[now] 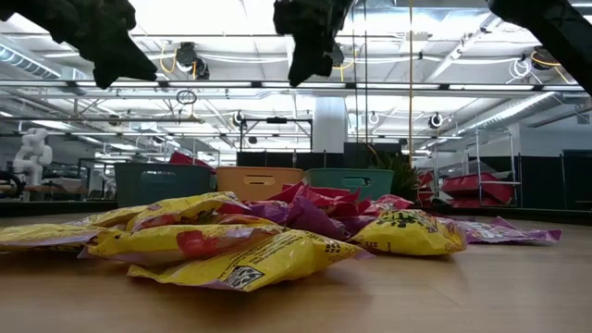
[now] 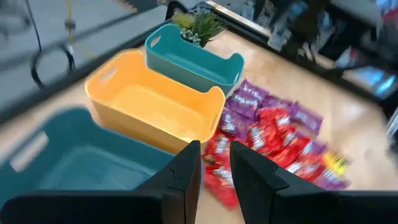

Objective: Sort candy
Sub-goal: Put the purple candy into the green bin

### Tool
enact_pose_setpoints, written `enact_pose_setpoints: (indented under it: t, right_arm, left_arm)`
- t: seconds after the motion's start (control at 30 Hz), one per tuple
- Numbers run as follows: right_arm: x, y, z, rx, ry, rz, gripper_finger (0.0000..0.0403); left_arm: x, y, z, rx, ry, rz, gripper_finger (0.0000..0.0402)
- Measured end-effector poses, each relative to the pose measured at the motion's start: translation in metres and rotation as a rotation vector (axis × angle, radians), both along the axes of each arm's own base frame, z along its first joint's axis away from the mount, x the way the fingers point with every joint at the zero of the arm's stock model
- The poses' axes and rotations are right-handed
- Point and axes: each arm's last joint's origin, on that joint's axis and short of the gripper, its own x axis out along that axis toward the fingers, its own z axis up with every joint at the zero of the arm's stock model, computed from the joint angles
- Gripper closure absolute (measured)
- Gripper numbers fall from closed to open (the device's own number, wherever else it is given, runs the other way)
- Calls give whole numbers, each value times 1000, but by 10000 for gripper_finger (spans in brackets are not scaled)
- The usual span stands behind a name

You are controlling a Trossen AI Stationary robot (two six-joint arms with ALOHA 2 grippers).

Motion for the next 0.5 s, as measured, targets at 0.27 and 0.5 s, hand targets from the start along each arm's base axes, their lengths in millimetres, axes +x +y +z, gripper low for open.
enact_pose_setpoints:
  t: [0.27,0.5]
  right_arm:
    - [-17,14,24,-74,-15,0,319]
    - [-32,16,20,-80,37,26,319]
  left_arm:
    - [0,0,0,87,24,-44,307]
    - [0,0,0,87,24,-45,307]
